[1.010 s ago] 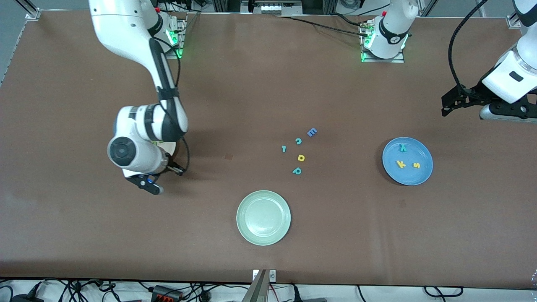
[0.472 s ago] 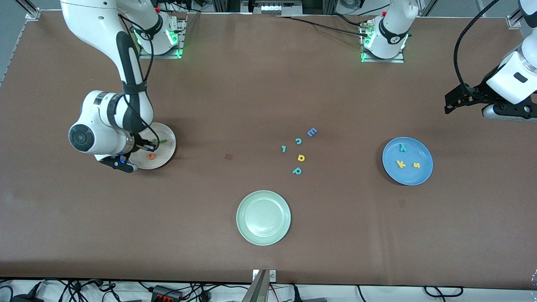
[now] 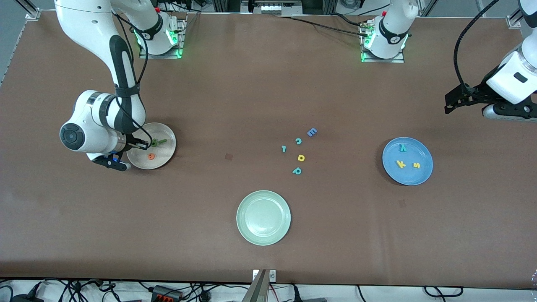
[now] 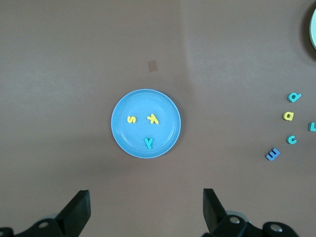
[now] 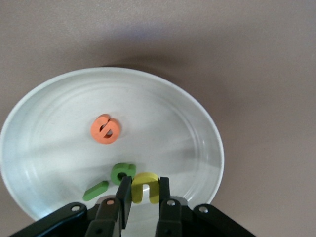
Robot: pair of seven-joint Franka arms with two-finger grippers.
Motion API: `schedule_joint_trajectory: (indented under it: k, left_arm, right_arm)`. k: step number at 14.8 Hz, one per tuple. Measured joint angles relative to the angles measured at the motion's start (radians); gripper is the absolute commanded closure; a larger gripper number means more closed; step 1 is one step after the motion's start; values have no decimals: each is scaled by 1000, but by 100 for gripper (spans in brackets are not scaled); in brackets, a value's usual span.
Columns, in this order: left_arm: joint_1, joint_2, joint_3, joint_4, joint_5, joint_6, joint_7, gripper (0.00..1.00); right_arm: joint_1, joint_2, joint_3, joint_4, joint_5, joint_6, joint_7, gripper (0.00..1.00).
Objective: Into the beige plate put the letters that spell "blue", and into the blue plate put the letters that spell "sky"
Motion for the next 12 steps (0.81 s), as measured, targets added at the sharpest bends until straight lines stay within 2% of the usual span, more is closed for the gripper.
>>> schedule_joint_trajectory:
  k: [1, 2, 3, 9, 12]
  left_arm:
    - [0, 0, 0, 0, 0, 0, 0, 0]
    - [0, 0, 0, 0, 0, 0, 0, 0]
    - [0, 0, 0, 0, 0, 0, 0, 0]
    - [0, 0, 0, 0, 0, 0, 0, 0]
    - [0, 0, 0, 0, 0, 0, 0, 0]
  right_arm:
    - [-8, 3, 0, -1, 0, 8, -21, 63]
    - [-16, 8, 0, -1, 0, 12, -42, 20]
    - [-23, 13, 0, -1, 0, 17, -55, 0]
    - [-22, 17, 1, 36, 0, 14, -59, 0]
    - [-27, 10, -1, 118, 0, -76, -59, 0]
